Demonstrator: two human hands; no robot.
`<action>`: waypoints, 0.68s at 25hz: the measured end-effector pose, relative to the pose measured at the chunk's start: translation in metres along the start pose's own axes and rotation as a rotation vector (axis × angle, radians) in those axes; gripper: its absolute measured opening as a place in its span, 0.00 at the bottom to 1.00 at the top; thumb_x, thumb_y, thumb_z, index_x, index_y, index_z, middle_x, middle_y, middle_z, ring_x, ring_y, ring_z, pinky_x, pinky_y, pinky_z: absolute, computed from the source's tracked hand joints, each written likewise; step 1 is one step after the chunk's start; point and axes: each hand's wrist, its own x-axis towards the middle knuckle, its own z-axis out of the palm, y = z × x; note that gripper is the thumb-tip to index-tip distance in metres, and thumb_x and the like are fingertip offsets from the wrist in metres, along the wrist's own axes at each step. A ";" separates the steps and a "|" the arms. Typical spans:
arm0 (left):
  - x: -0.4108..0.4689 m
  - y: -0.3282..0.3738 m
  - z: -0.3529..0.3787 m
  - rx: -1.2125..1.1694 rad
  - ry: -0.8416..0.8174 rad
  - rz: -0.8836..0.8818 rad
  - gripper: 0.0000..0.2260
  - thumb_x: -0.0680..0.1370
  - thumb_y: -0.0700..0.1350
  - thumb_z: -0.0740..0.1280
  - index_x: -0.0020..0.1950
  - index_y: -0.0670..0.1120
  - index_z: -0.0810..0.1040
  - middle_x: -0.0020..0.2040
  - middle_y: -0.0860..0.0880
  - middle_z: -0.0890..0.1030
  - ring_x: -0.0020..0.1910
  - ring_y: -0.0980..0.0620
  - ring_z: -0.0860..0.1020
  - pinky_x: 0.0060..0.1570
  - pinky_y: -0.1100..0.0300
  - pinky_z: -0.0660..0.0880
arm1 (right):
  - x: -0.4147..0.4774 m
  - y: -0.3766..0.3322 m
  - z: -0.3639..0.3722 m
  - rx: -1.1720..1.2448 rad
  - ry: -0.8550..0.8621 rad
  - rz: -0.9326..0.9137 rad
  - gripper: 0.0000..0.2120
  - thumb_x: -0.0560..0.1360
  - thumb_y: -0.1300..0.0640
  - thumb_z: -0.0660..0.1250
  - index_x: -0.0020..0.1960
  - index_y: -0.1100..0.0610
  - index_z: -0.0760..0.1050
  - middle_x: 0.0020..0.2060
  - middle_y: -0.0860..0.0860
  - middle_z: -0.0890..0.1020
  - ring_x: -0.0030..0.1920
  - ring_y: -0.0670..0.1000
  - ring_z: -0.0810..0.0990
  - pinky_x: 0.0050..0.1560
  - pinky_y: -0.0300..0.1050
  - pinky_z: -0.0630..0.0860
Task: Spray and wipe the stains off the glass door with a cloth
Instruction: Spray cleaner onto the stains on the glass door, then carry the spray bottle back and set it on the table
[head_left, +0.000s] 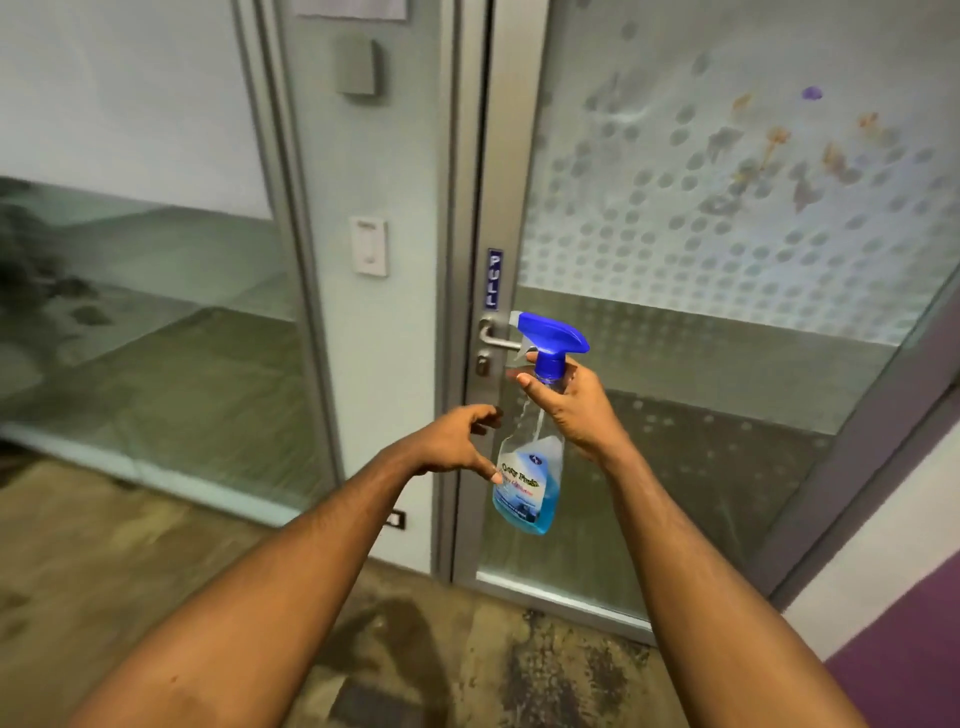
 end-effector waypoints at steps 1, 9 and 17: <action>-0.022 -0.010 -0.001 -0.047 0.015 -0.019 0.43 0.63 0.38 0.81 0.74 0.43 0.66 0.67 0.49 0.76 0.67 0.51 0.73 0.58 0.65 0.73 | -0.007 -0.004 0.019 0.026 -0.080 -0.008 0.10 0.74 0.56 0.71 0.54 0.52 0.76 0.51 0.53 0.85 0.54 0.50 0.83 0.57 0.45 0.78; -0.193 -0.094 -0.039 -0.269 0.220 -0.147 0.26 0.65 0.32 0.78 0.57 0.53 0.77 0.58 0.40 0.81 0.54 0.47 0.80 0.59 0.51 0.79 | -0.068 -0.031 0.186 0.160 -0.467 -0.031 0.11 0.76 0.64 0.67 0.58 0.62 0.73 0.51 0.53 0.85 0.56 0.47 0.82 0.51 0.33 0.75; -0.382 -0.176 -0.088 -0.155 0.405 -0.283 0.20 0.66 0.34 0.78 0.56 0.44 0.81 0.42 0.53 0.79 0.39 0.56 0.76 0.42 0.68 0.77 | -0.153 -0.058 0.372 0.260 -0.613 0.020 0.14 0.76 0.65 0.67 0.61 0.63 0.72 0.52 0.58 0.83 0.57 0.52 0.82 0.54 0.38 0.77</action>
